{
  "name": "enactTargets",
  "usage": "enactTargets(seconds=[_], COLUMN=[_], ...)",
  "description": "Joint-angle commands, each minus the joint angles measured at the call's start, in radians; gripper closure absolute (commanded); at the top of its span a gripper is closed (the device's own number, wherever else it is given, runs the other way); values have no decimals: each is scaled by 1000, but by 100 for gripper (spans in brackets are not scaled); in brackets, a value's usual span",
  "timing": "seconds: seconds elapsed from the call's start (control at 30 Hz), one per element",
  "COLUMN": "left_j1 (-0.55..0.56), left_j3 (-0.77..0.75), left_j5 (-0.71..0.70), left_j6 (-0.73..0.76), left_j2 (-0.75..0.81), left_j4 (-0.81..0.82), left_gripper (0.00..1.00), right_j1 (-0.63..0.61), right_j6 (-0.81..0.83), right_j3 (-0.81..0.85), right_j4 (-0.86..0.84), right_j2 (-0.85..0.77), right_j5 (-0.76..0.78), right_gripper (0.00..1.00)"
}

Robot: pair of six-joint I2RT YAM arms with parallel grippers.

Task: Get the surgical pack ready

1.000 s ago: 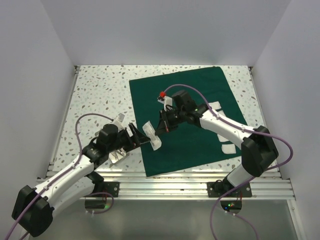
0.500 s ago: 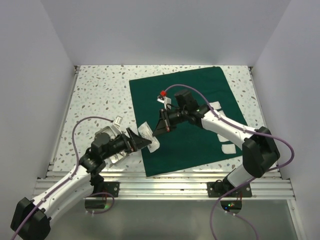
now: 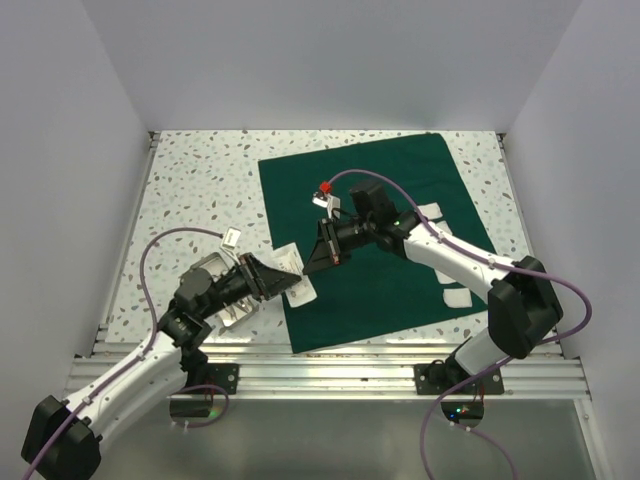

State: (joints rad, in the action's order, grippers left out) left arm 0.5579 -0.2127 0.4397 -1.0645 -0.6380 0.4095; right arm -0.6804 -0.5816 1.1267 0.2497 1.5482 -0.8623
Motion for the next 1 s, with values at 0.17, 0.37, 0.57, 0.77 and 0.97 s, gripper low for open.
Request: enactTargets(seconds=[0.17,0.37,0.57,0.77,0.97], left_j1=[2,-1,-19,-196,-273], left_j3=[-80,-449,-530,-429,-395], left_j5=[-68,-526,-771,-716,-661], left_j6=[1,38,-120,0,104], left_j2=[3,-101,-210,-181,-261], left_j4=[-121,-1078,-1405,-1310,-1186], left_gripper=[100,100,100,100,100], right_j1=[-5,2,62,71,88], right_j6=[48,215,220,235,250], right_j3=[57,131,42,12,-16], right_j4=[63,345,307,301,296], right_j2=[-20,-54,-94,-131,-157], right_j5=[43,492,479,477,471], right_gripper=[76,29,25,25,25])
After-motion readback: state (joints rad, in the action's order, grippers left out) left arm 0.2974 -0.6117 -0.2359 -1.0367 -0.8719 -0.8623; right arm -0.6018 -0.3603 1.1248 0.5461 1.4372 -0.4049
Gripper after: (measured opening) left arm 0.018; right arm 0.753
